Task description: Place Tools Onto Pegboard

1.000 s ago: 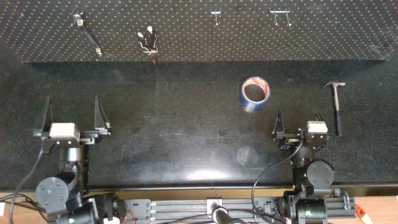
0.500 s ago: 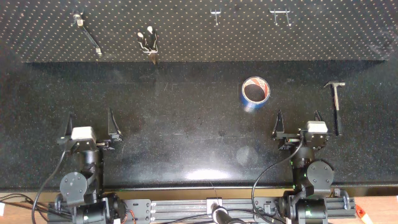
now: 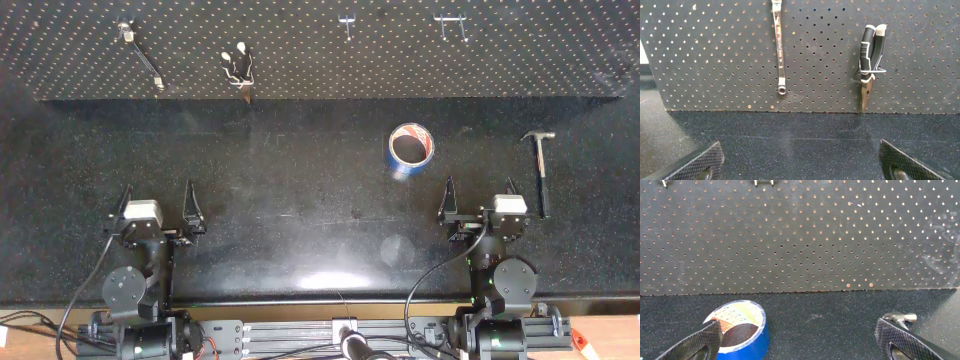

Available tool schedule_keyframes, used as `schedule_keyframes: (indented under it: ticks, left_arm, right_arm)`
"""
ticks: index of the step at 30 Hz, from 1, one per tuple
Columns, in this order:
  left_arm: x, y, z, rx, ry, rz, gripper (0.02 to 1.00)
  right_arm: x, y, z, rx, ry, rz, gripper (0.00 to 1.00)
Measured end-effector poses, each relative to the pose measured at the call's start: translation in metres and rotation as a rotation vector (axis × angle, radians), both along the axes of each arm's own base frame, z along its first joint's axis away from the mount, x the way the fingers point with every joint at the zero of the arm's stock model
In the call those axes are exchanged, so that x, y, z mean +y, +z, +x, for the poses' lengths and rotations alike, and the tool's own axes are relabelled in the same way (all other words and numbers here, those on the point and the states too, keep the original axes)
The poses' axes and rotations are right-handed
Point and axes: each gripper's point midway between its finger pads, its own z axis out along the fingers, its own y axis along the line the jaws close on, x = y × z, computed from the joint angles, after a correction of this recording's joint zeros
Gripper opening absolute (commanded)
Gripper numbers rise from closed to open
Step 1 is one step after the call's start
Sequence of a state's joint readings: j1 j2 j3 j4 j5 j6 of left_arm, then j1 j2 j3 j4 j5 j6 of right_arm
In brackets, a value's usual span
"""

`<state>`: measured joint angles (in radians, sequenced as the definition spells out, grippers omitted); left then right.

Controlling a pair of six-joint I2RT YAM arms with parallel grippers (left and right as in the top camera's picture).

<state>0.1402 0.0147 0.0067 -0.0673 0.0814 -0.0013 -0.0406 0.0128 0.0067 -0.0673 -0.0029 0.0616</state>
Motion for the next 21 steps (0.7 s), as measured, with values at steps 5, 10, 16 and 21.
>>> schedule_keyframes:
  ticks: [5, 10, 16, 21]
  left_arm:
    - [-0.002, 0.000, 0.000, 0.000, -0.004, -0.008, 0.996]
    - [-0.010, 0.000, 0.001, 0.000, -0.038, -0.012, 0.993]
    - [-0.029, 0.000, 0.001, 0.001, -0.114, -0.012, 0.996]
    - [-0.047, 0.000, -0.001, 0.001, -0.187, -0.012, 0.996]
  right_arm:
    - [0.000, 0.000, 0.000, 0.000, 0.000, 0.000, 0.998]
    - [0.000, 0.000, 0.000, 0.000, 0.000, 0.000, 1.000]
    - [0.000, 0.000, 0.000, 0.000, 0.000, 0.000, 1.000]
    - [0.000, 0.000, 0.000, 0.000, 0.000, 0.000, 1.000]
